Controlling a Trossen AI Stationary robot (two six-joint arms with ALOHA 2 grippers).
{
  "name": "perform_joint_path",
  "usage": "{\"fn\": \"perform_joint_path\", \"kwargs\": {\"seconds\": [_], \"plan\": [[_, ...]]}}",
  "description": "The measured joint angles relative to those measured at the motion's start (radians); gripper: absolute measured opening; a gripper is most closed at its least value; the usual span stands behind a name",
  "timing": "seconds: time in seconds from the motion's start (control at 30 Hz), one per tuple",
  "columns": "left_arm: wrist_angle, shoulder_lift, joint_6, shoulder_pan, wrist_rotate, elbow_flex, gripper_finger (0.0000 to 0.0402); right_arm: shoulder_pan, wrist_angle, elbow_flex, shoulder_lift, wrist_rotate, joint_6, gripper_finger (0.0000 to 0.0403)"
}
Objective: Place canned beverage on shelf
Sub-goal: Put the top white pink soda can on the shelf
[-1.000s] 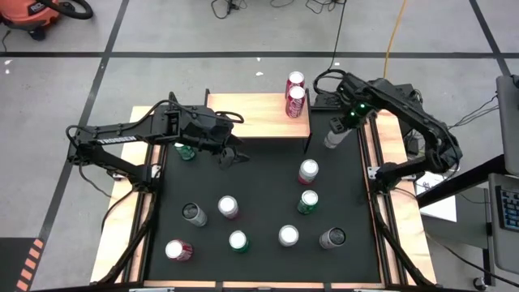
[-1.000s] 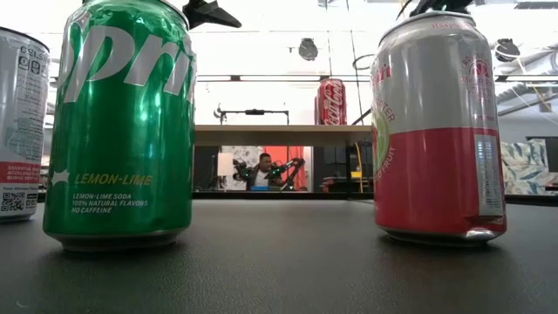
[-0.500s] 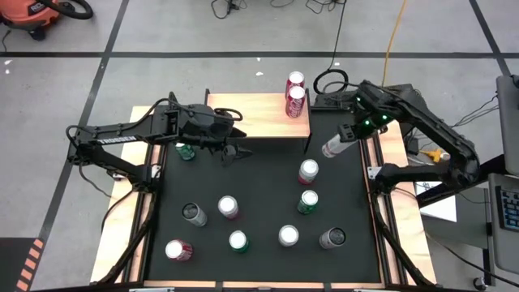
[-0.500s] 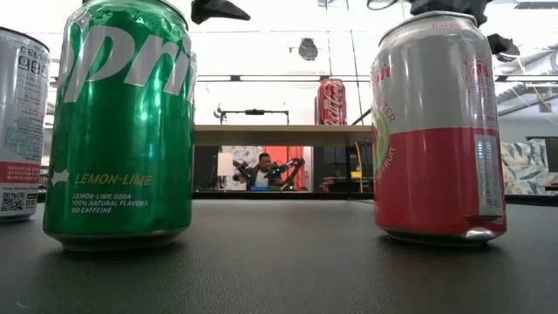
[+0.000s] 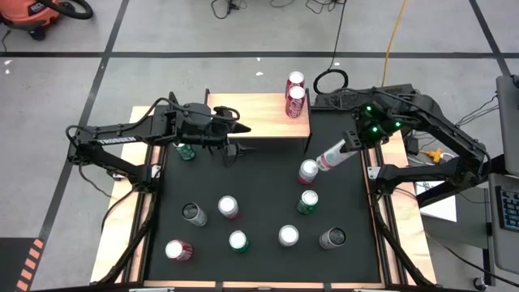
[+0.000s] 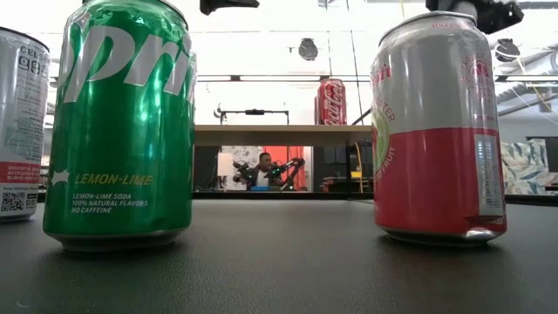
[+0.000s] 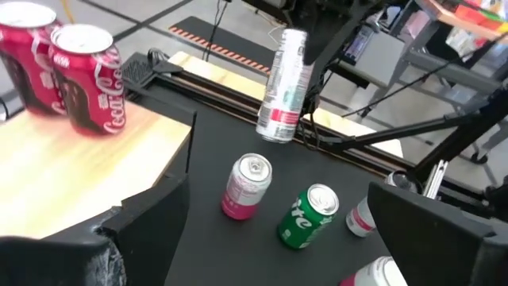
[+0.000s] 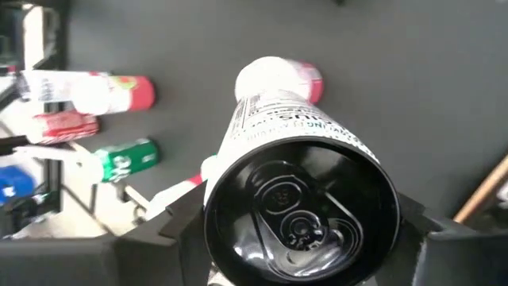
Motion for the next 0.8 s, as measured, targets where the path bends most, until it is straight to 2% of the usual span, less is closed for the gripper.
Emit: {"fn": "perform_joint_path", "kwargs": {"seconds": [0.57,0.8], "plan": [[0.170,0.000,0.152,-0.069,-0.047,0.000,0.0387,0.183,0.003,0.172,-0.001,-0.017,0.254,0.0223],[0.231,0.033,0.154,-0.077,-0.030,0.001,0.0387,0.240,0.111,0.186,0.000,-0.012,0.356,0.0223]]}}
